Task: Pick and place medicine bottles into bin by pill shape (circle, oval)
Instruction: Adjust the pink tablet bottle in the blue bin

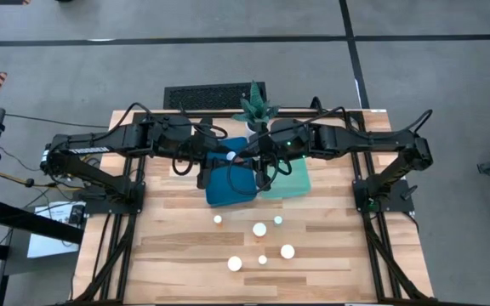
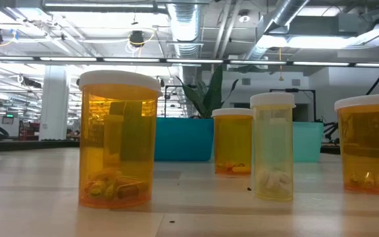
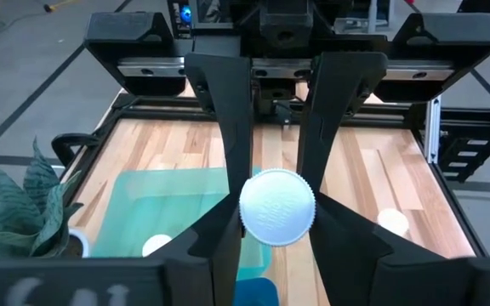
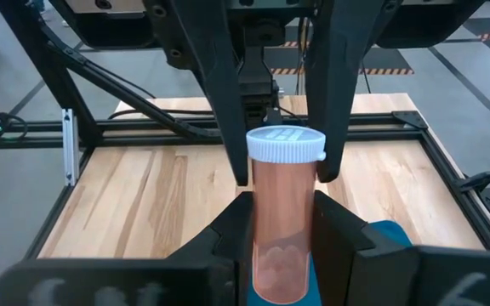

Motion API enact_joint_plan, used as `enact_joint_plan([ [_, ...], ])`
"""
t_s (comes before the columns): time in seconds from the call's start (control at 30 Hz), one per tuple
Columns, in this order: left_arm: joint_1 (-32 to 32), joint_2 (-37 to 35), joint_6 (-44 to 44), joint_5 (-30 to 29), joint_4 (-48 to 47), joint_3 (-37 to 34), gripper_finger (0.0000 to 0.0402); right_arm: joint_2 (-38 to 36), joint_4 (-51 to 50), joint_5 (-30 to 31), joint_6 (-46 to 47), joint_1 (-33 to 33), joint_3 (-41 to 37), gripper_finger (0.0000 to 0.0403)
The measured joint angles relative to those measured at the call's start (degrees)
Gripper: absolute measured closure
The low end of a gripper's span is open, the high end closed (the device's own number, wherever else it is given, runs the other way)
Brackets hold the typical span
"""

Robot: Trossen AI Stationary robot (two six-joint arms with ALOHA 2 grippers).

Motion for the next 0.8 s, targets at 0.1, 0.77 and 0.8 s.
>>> enact_joint_plan([
  [0.1,0.0,0.0,0.0,0.0,0.0,0.0,0.0288,0.0,0.0,0.0,0.0,0.0,0.0,0.03],
  [0.77,0.0,0.0,-0.4,-0.5,0.1,0.0,0.0285,0.0,-3.3,0.0,0.0,0.0,0.0,0.0171],
  [0.8,0.0,0.0,-0.4,-0.7,-0.3,0.0,0.0285,-0.3,-4.4,0.0,0.0,0.0,0.0,0.0164],
])
